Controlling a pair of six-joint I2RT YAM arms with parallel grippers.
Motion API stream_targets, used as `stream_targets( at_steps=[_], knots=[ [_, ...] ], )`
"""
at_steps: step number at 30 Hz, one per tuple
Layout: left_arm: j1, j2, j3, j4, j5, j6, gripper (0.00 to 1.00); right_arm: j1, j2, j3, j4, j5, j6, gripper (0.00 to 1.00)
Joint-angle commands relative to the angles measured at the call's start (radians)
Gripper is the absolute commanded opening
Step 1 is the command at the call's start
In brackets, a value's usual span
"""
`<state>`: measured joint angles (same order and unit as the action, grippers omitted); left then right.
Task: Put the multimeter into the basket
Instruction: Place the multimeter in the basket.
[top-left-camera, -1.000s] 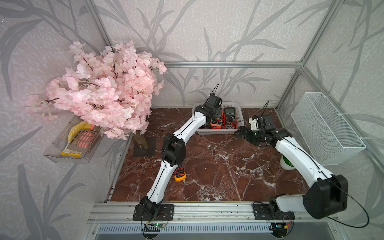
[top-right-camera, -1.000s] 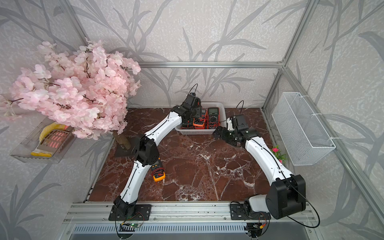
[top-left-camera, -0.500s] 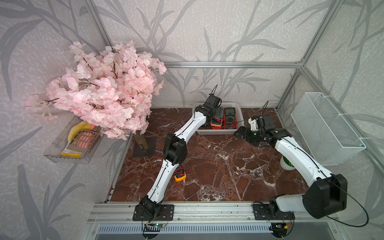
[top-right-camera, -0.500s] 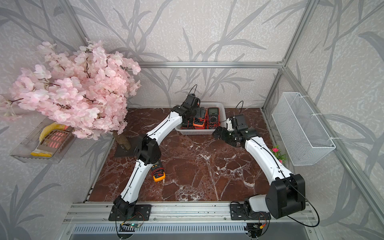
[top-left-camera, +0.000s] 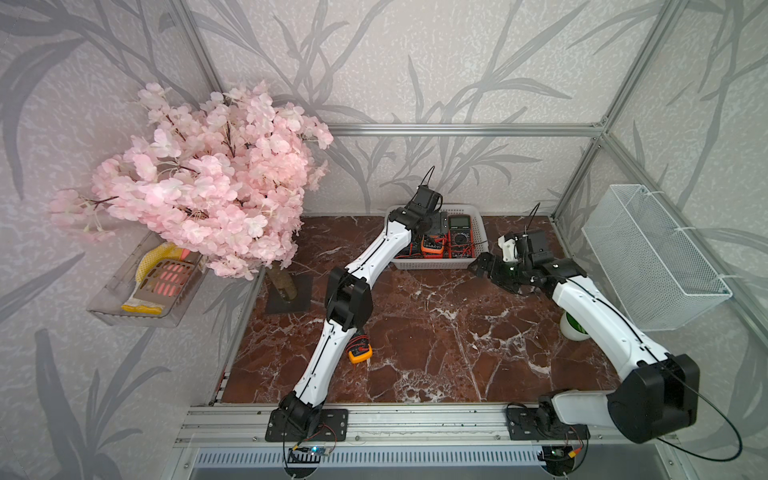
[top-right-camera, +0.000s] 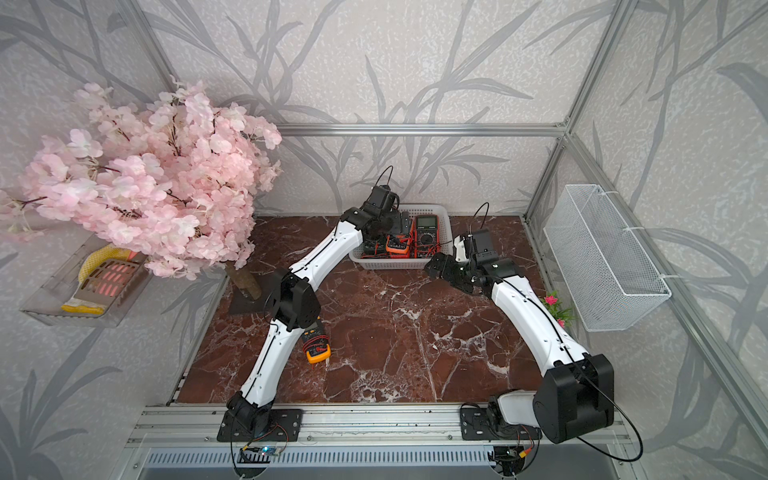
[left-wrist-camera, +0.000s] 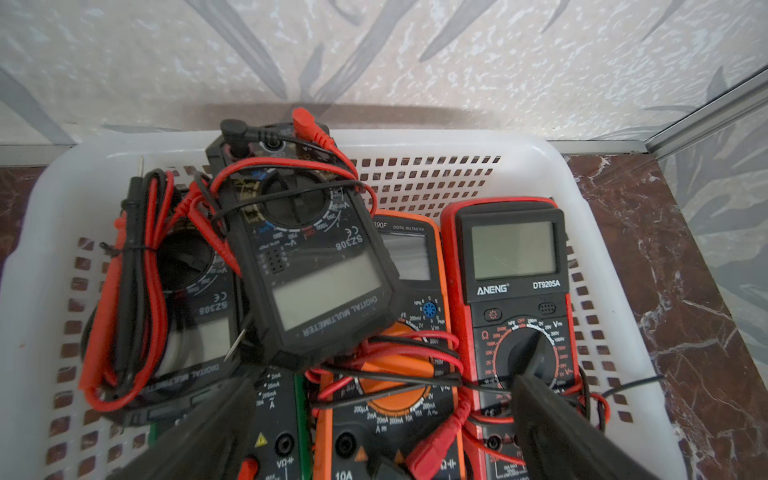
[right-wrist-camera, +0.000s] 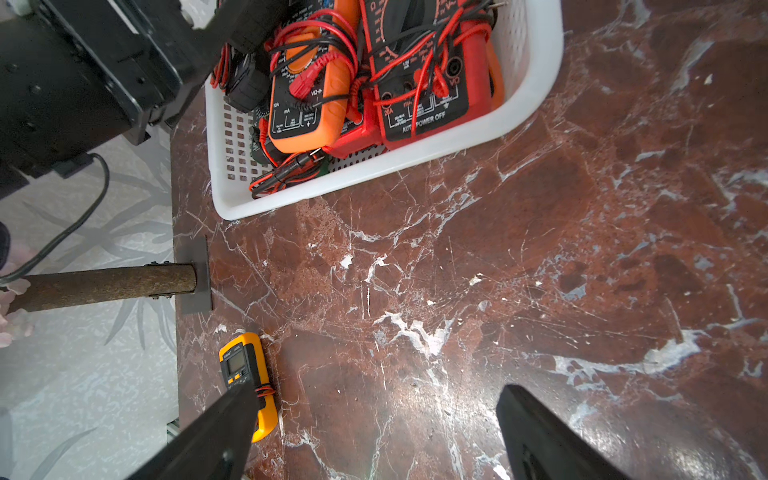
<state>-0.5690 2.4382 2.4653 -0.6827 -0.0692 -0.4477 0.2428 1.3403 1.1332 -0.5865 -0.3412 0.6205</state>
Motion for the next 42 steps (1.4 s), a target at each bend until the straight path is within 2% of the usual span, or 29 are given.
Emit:
stream_targets(
  at_steps=[1, 8, 16, 24, 33, 42],
  knots=[
    [-0.006, -0.121, -0.046, -0.007, -0.007, -0.019, 1.0, -0.002, -0.035, -0.022, 0.022, -0.015, 0.019, 0.95],
    [-0.005, -0.282, -0.247, -0.002, -0.061, -0.06, 1.0, 0.012, -0.04, -0.035, 0.041, -0.025, 0.031, 0.95],
    [-0.006, -0.539, -0.631, 0.058, -0.149, -0.158, 1.0, 0.092, -0.011, -0.021, 0.042, -0.001, 0.006, 0.95],
    [-0.006, -0.768, -0.976, 0.039, -0.245, -0.293, 1.0, 0.201, 0.012, 0.012, -0.007, 0.07, -0.102, 0.95],
    [-0.007, -0.899, -1.194, -0.132, -0.282, -0.47, 1.0, 0.32, 0.023, 0.043, -0.061, 0.115, -0.237, 0.95],
    [-0.014, -1.016, -1.379, -0.246, -0.324, -0.679, 1.0, 0.385, 0.04, 0.059, -0.098, 0.113, -0.318, 0.96]
  ],
)
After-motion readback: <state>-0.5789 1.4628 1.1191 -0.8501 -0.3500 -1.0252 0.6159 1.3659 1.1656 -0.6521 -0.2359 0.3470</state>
